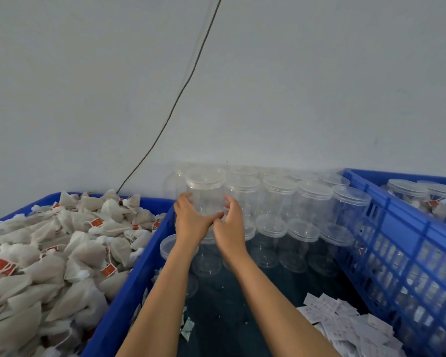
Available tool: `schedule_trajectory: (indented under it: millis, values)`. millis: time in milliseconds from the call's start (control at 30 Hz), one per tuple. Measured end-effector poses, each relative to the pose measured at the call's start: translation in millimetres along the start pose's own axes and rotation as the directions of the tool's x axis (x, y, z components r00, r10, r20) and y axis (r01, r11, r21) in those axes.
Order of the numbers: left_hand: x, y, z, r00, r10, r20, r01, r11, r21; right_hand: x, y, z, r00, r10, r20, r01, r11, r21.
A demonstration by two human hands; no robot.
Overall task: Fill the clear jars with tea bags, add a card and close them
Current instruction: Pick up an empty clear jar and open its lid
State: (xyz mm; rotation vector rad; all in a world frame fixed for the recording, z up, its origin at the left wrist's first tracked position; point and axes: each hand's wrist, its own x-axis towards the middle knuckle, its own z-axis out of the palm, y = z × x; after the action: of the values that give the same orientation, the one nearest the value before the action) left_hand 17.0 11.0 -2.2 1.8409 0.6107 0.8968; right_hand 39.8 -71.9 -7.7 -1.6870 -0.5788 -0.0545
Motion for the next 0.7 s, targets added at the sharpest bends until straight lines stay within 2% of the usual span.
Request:
schedule_trajectory:
  millis: [167,300,467,700]
  values:
    - [-50,23,-24,0.991,0.133,0.020,-0.133,0.991,-0.029,-47,-25,-35,0.999,-0.050,0.016,0.047,0.993,0.111]
    - [-109,20,-35,0.979,0.180,0.093,-0.169,0.979,-0.112,-103,-22,-67,0.999,-0.051,0.014,0.046,0.962,0.270]
    - [-179,-7,-28,0.965,0.175,0.193,-0.137,0.972,-0.193,-163,2,-88,1.000,-0.017,0.003,0.015,0.941,0.338]
    - [-229,-53,-14,0.933,0.042,0.356,0.026,0.982,-0.185,-211,46,-94,0.995,0.089,0.035,-0.095,0.937,0.336]
